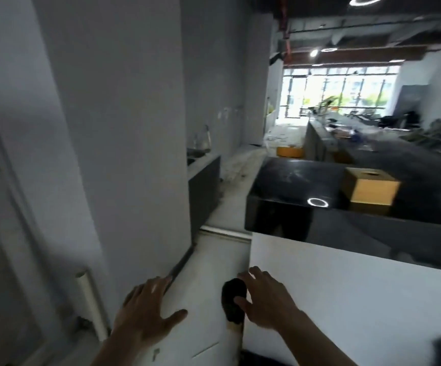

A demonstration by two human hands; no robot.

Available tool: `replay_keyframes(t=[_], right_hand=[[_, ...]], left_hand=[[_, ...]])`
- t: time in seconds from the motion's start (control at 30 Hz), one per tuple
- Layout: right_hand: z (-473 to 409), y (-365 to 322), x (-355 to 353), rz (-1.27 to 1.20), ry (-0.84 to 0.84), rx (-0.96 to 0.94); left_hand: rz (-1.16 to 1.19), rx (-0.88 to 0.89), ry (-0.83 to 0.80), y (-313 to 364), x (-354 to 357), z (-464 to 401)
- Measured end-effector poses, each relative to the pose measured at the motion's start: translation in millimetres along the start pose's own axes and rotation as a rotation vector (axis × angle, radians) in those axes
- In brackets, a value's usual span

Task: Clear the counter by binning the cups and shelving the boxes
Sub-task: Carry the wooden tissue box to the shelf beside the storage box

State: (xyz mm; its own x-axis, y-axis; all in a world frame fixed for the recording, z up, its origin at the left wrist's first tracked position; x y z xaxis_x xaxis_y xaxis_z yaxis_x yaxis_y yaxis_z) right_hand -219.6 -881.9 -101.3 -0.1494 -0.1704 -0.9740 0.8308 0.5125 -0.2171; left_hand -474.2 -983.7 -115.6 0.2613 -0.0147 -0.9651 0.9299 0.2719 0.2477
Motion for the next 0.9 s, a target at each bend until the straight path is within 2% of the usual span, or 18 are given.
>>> replay_keyframes(t=[0.17, 0.33, 0.5, 0.9], right_hand=[[57.7, 118.0, -58.9, 0.03, 0.133, 0.334], [88.9, 177.9, -116.9, 0.069, 0.236, 0.554], [89.8, 196.2, -168.7, 0.074, 0.335, 0.661], [46.2, 251.4, -244.8, 0.102, 0.5, 0.707]], left_hand=[[-0.022, 0.285, 0.036, 133.2, -18.3, -69.5], [0.004, 0.577, 0.099, 256.2, -48.5, -110.7], [-0.002, 0.764, 0.124, 334.0, -69.5, -133.6], [0.028, 0.922, 0.201, 449.6, -100.1, -207.9]])
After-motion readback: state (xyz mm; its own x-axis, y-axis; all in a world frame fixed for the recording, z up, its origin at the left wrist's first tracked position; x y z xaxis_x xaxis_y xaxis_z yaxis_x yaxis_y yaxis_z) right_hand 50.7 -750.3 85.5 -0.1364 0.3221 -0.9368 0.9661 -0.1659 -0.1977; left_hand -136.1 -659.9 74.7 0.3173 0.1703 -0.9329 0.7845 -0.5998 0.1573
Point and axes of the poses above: each hand's wrist, its own z-axis away from the middle knuckle, its own x-axis out of the palm, y = z × x, the point moved 2 cm from there along -z, towards the middle knuckle, and after that the axes turned 3 degrees about -y, right-handed, at the moved point
